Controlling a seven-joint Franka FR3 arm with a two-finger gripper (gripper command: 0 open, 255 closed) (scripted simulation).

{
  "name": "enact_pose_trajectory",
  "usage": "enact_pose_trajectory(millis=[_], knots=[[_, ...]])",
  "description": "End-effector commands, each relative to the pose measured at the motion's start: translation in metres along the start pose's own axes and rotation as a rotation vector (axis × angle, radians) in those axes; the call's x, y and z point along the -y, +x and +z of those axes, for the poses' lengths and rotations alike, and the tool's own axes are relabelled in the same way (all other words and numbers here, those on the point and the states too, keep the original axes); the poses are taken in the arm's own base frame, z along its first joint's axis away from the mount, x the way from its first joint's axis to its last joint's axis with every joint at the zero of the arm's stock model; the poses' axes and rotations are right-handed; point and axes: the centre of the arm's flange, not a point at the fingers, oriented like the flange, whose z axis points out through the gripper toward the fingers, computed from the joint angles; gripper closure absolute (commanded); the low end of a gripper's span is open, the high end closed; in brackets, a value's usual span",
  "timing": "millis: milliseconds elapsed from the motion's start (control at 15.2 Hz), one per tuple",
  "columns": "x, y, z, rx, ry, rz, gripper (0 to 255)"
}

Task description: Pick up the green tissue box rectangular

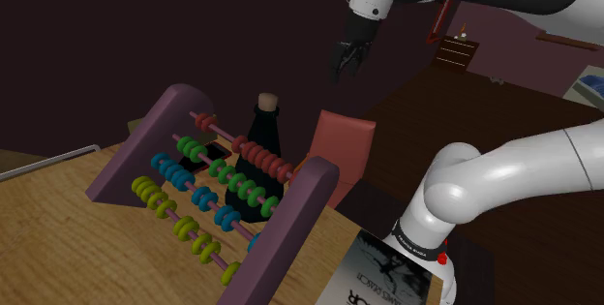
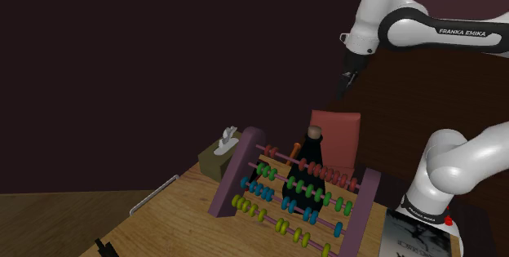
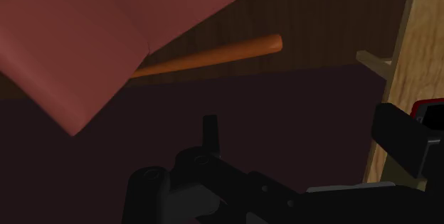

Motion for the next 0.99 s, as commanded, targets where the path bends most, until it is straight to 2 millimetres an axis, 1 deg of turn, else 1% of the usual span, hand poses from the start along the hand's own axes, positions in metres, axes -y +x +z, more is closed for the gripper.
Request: enact_pose_trajectory(millis=[0, 462, 924], knots=[[0.000, 0.000, 0.000, 0.000, 0.000, 0.000, 0], [0.071, 0.029, 0.030, -0.022, 0.068, 0.104, 0], [0.140, 0.065, 0.055, -0.044, 0.136, 0.207, 0]])
